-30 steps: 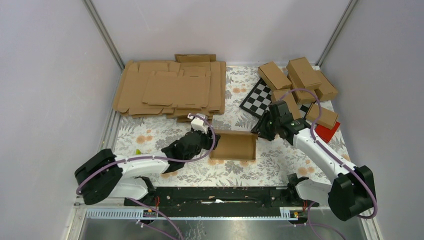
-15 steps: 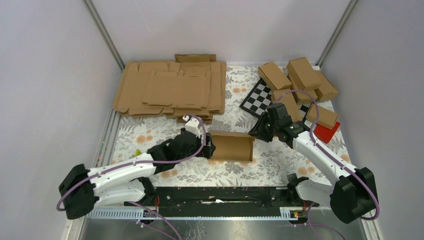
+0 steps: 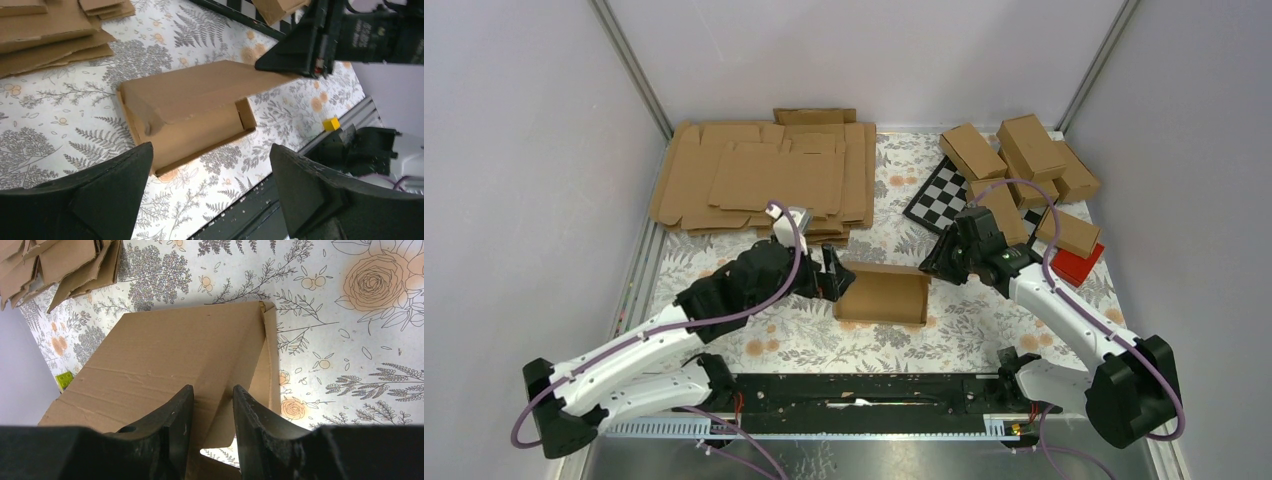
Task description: Fold the paper box
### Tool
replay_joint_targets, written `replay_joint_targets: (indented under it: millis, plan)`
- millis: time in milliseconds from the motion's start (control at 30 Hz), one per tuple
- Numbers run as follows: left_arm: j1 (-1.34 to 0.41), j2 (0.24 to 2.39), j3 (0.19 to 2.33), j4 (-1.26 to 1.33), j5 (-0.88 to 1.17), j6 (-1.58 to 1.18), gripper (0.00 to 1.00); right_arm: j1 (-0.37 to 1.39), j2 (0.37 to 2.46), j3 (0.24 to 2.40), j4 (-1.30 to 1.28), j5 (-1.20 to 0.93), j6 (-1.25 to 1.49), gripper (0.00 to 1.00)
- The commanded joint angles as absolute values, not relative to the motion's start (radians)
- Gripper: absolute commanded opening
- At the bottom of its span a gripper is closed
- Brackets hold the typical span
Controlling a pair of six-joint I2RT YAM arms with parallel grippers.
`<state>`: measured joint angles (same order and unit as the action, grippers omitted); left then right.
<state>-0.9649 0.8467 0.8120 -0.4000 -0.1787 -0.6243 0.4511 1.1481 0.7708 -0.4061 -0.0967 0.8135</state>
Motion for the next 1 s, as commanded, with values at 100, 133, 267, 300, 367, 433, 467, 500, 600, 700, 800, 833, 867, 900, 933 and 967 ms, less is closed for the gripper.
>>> replay_joint_targets:
  millis: [100,133,267,300,367,433,467,500,600,700,800,833,867,900,933,967]
  plan:
    - [-0.628,0.926,0.839,-0.269,0.082,-0.641,0.99,0.466,1.119,0.782,-0.39,-0.083,0.792,0.42]
    - [-0.572,0.949,0.855,-0.272,0.112,-0.642,0.99,0.466,1.119,0.782,-0.39,-0.083,0.791,0.42]
    - [-0.402,1.083,0.923,-0.338,0.202,-0.689,0.99,0.469,1.113,0.788,-0.39,-0.085,0.782,0.42]
    - [-0.398,1.114,0.921,-0.334,0.229,-0.694,0.99,0.469,1.112,0.789,-0.39,-0.084,0.782,0.42]
    - [-0.397,1.161,0.898,-0.308,0.271,-0.704,0.98,0.47,1.109,0.79,-0.39,-0.084,0.779,0.42]
    - [-0.397,1.179,0.865,-0.289,0.296,-0.709,0.96,0.47,1.111,0.788,-0.39,-0.084,0.778,0.42]
    - [-0.397,1.184,0.85,-0.286,0.303,-0.708,0.94,0.471,1.11,0.786,-0.39,-0.084,0.777,0.42]
    - [-0.397,1.184,0.836,-0.284,0.308,-0.704,0.91,0.472,1.11,0.783,-0.39,-0.084,0.776,0.42]
    - [-0.4,1.181,0.781,-0.282,0.319,-0.697,0.82,0.475,1.109,0.763,-0.389,-0.083,0.775,0.42]
    - [-0.425,1.173,0.719,-0.272,0.308,-0.702,0.76,0.48,1.107,0.734,-0.373,-0.086,0.775,0.42]
    - [-0.49,1.157,0.658,-0.245,0.25,-0.726,0.74,0.485,1.099,0.696,-0.351,-0.086,0.783,0.42]
    - [-0.512,1.154,0.642,-0.238,0.229,-0.735,0.73,0.49,1.098,0.685,-0.345,-0.086,0.786,0.41]
    - [-0.532,1.152,0.629,-0.233,0.212,-0.741,0.72,0.494,1.098,0.675,-0.338,-0.085,0.787,0.41]
    - [-0.547,1.151,0.619,-0.232,0.197,-0.746,0.72,0.498,1.098,0.665,-0.331,-0.087,0.789,0.41]
    - [-0.559,1.152,0.611,-0.231,0.184,-0.746,0.71,0.503,1.096,0.654,-0.325,-0.085,0.79,0.42]
    - [-0.566,1.152,0.606,-0.232,0.177,-0.746,0.7,0.507,1.093,0.645,-0.32,-0.084,0.791,0.42]
